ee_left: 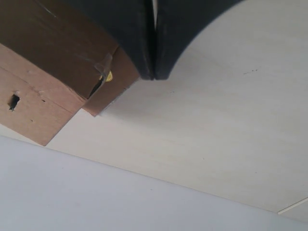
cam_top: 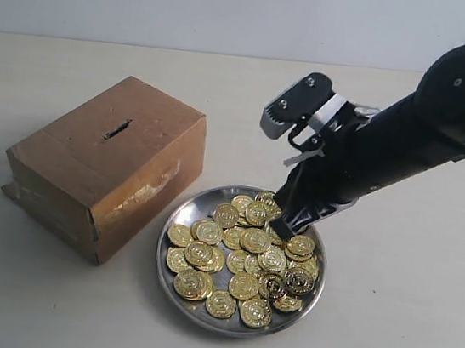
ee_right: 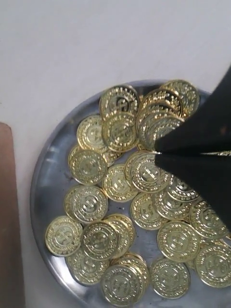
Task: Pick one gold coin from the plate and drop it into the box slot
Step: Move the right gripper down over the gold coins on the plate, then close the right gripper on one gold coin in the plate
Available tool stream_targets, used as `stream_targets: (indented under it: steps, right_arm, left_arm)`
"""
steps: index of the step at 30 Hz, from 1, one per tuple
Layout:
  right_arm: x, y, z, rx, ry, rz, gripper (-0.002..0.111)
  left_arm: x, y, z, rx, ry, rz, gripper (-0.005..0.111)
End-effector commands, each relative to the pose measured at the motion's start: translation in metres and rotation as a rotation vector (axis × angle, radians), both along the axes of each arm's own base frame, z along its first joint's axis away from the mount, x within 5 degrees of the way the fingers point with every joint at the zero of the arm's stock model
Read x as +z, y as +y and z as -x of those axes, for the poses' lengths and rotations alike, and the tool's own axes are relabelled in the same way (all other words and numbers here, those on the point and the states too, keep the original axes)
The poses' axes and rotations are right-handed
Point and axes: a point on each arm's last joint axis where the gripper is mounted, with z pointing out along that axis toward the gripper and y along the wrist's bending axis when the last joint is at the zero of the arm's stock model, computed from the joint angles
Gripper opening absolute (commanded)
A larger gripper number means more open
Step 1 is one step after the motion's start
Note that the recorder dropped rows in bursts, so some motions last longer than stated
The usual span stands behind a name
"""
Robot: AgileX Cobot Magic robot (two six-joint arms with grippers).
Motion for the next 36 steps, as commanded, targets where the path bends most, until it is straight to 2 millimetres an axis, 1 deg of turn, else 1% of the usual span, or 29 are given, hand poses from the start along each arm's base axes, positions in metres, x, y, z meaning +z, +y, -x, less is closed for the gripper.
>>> stream_targets:
  steps: [1, 5, 8, 10, 12, 16, 20, 22, 29, 36]
  right_arm:
    - [-0.016, 0.016, 0.003, 0.167, -0.019, 0.056, 0.009]
    - [-0.035, 0.027, 0.007, 0.283, 0.002, 0.097, 0.026]
    - [-0.047, 0.029, 0.008, 0.324, 0.020, 0.117, 0.038]
    - [-0.051, 0.029, 0.006, 0.314, 0.009, 0.125, 0.044]
    - [-0.053, 0.029, 0.002, 0.297, -0.014, 0.133, 0.048]
    - [-0.052, 0.029, -0.003, 0.260, -0.069, 0.139, 0.049]
    - [-0.052, 0.028, -0.005, 0.250, -0.089, 0.143, 0.049]
    - [-0.052, 0.028, -0.005, 0.250, -0.089, 0.143, 0.049]
    - [-0.065, 0.028, -0.007, 0.245, -0.069, 0.160, 0.049]
    - [-0.065, 0.029, -0.008, 0.206, -0.064, 0.139, 0.049]
  left_arm:
    - [0.001, -0.001, 0.000, -0.006, -0.015, 0.013, 0.000]
    - [0.001, -0.001, 0.000, -0.006, -0.015, 0.013, 0.000]
    - [0.001, -0.001, 0.000, -0.006, -0.015, 0.013, 0.000]
    - [0.001, -0.001, 0.000, -0.006, -0.015, 0.013, 0.000]
    - [0.001, -0.001, 0.000, -0.006, -0.015, 0.013, 0.000]
    - [0.001, -0.001, 0.000, -0.006, -0.015, 0.013, 0.000]
    - [0.001, -0.001, 0.000, -0.006, -0.015, 0.013, 0.000]
    - [0.001, -0.001, 0.000, -0.006, -0.015, 0.013, 0.000]
    - [0.001, -0.001, 0.000, -0.006, -0.015, 0.013, 0.000]
    - [0.001, -0.001, 0.000, -0.006, -0.015, 0.013, 0.000]
